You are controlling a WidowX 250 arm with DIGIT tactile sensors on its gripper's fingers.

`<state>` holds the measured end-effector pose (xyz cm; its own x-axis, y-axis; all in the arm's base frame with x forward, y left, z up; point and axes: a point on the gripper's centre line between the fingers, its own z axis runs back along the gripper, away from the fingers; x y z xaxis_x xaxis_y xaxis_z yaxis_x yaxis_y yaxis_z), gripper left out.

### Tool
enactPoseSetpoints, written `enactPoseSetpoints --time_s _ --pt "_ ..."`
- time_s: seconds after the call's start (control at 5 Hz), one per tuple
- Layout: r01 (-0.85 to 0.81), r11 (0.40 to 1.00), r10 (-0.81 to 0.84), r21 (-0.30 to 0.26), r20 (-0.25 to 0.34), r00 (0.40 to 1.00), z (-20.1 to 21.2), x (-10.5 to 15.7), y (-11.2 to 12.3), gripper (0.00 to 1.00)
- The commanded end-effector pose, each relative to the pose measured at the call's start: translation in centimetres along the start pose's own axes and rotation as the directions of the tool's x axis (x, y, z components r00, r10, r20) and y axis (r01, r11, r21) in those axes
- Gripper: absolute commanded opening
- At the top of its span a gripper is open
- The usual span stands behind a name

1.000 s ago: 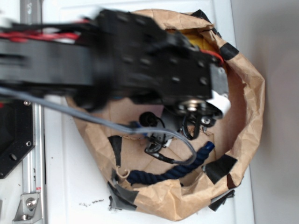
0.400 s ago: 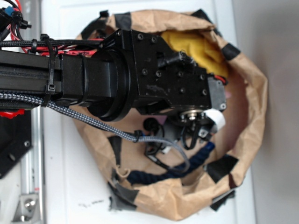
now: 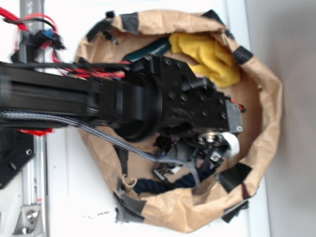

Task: Grab the wood chip.

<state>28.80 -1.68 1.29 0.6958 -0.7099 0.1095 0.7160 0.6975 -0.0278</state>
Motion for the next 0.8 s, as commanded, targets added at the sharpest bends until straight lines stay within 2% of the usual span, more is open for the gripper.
enactPoseSetpoints --time_s 0.0,0.2,0.4,0.6 --pt "0.032 0.999 -0.032 -0.009 -0.031 0.999 -1.0 -0.3 -2.3 0.82" --pt "-0.027 1.000 0.027 0.001 -0.034 0.999 -0.5 -0.6 -1.9 0.00" --pt "-0.076 0.997 0.076 0.002 -0.040 0.996 0.2 -1.2 -1.6 0.00" --pt "-0.160 0.987 0.160 0.012 -0.072 0.984 1.1 -2.3 -1.2 0.00"
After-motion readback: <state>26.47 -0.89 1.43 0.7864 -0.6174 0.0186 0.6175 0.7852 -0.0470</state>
